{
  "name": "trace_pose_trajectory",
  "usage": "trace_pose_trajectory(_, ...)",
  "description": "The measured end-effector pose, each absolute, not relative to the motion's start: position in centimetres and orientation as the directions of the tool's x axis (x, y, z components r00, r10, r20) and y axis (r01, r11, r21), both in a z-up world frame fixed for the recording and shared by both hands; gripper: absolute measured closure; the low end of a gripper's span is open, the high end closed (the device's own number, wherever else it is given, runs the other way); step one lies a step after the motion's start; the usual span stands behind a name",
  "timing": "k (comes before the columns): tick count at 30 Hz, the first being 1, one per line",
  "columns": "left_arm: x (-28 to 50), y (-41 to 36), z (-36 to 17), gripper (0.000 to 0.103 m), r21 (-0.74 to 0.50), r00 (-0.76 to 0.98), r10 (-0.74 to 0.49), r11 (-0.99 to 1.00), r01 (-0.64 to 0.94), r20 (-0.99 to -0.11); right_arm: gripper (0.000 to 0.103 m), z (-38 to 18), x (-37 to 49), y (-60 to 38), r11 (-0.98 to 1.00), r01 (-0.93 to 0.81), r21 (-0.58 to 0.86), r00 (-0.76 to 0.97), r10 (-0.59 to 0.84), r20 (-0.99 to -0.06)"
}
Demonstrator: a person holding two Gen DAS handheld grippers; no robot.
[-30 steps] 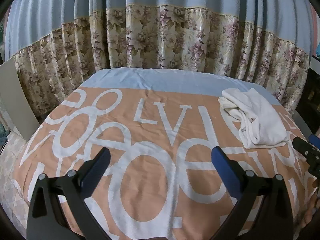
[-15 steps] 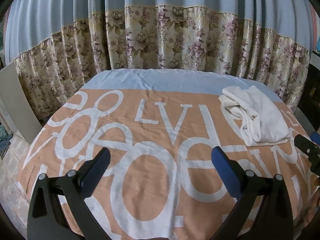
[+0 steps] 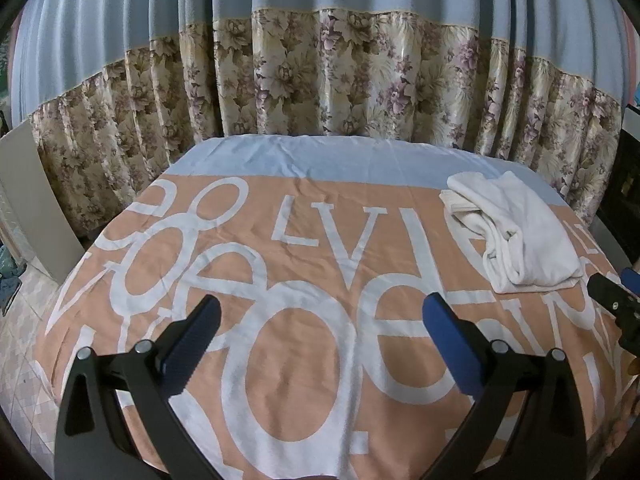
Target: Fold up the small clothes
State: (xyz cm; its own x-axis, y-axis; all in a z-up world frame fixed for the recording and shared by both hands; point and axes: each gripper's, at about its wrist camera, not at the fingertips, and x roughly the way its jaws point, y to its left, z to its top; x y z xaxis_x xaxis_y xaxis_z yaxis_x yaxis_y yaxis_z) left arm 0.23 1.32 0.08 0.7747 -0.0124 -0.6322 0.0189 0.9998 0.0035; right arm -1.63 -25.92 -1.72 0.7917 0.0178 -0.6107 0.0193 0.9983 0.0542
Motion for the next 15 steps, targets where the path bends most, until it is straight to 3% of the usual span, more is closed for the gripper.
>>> trace_pose_trajectory(15,0.36,1.59,0.11,0.002,0.02,0.773,0.003,1.0,0.013,-0.634,0.003,-1.71,-1.41,-25.71,0.998,0.023,0.057,0.796,0.016,-0.606)
